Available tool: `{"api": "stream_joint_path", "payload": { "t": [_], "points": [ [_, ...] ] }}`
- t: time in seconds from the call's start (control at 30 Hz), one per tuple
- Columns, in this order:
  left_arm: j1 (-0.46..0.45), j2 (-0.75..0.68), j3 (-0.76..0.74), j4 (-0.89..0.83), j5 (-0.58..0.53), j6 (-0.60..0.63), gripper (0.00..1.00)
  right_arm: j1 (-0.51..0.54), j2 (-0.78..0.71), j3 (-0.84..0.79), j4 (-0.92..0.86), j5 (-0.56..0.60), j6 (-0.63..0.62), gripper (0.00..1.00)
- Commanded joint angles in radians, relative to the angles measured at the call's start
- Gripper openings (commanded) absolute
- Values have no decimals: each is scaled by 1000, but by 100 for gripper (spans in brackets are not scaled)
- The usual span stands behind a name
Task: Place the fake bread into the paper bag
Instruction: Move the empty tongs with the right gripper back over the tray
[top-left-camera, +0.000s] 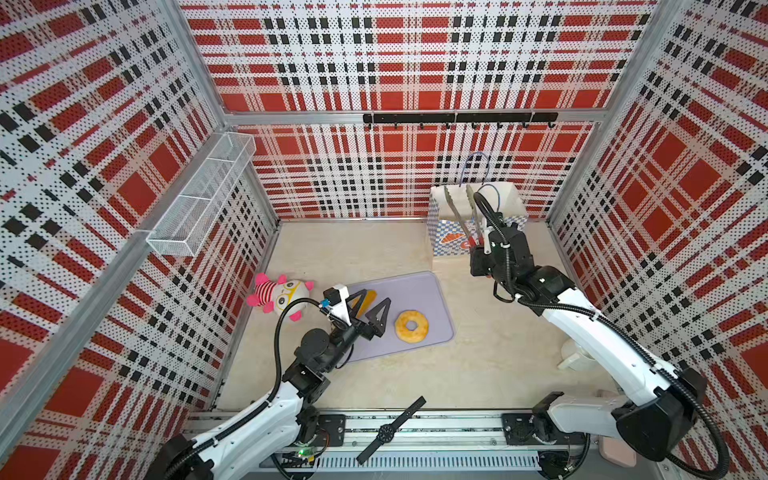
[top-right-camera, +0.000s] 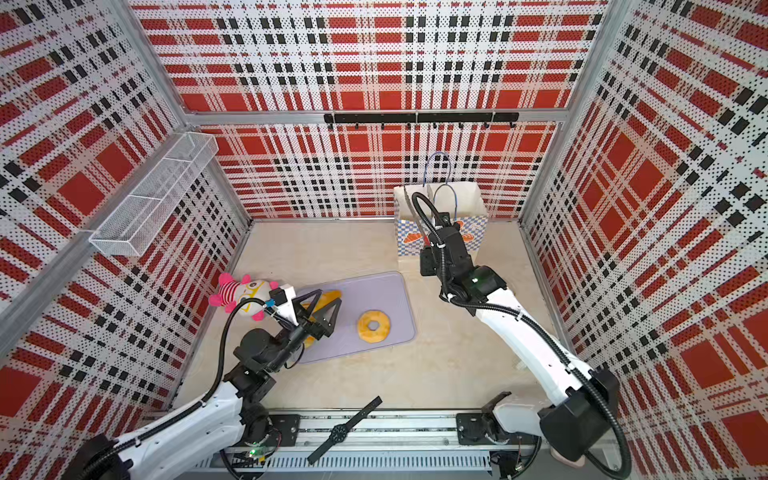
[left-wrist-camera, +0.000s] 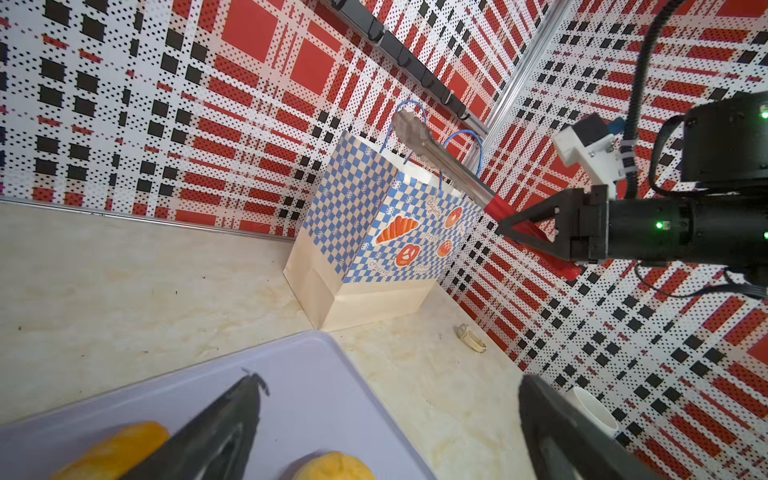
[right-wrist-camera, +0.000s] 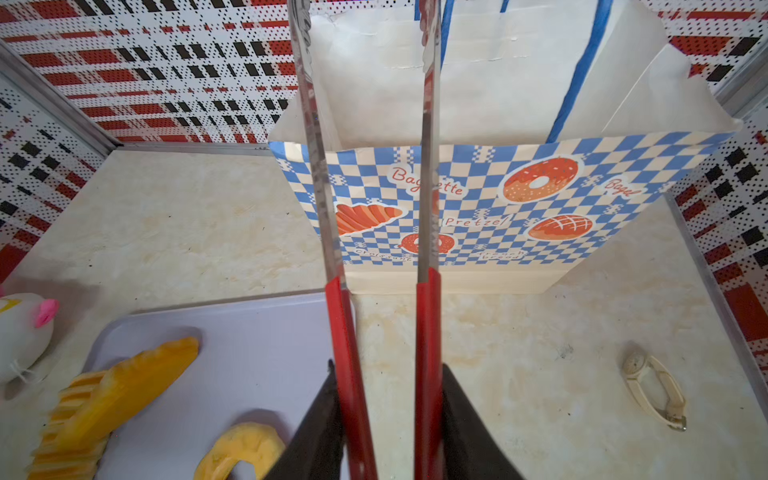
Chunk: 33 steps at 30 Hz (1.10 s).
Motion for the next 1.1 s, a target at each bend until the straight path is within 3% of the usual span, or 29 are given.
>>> {"api": "stream_joint_path", "payload": {
  "t": [0.0,0.4,0.6,0.87,1.07],
  "points": [
    [10,2,2,-7,-6,9,98,-8,-51,-22,68,-26,11,37],
    [25,-30,-2,-12,-6,8,98,-9,-135,-69,79,-75,4,35],
    [24,-81,-8,-39,-24,4,98,-8,-319,-211,135,-227,-46,34],
    [24,-42,2,-41,-22,2,98,-6,-471,-272,-8,-362,-59,34],
    [27,-44,-1,-55,-44,-12,98,15,-459,-323,-73,-393,-36,34]
  ]
}}
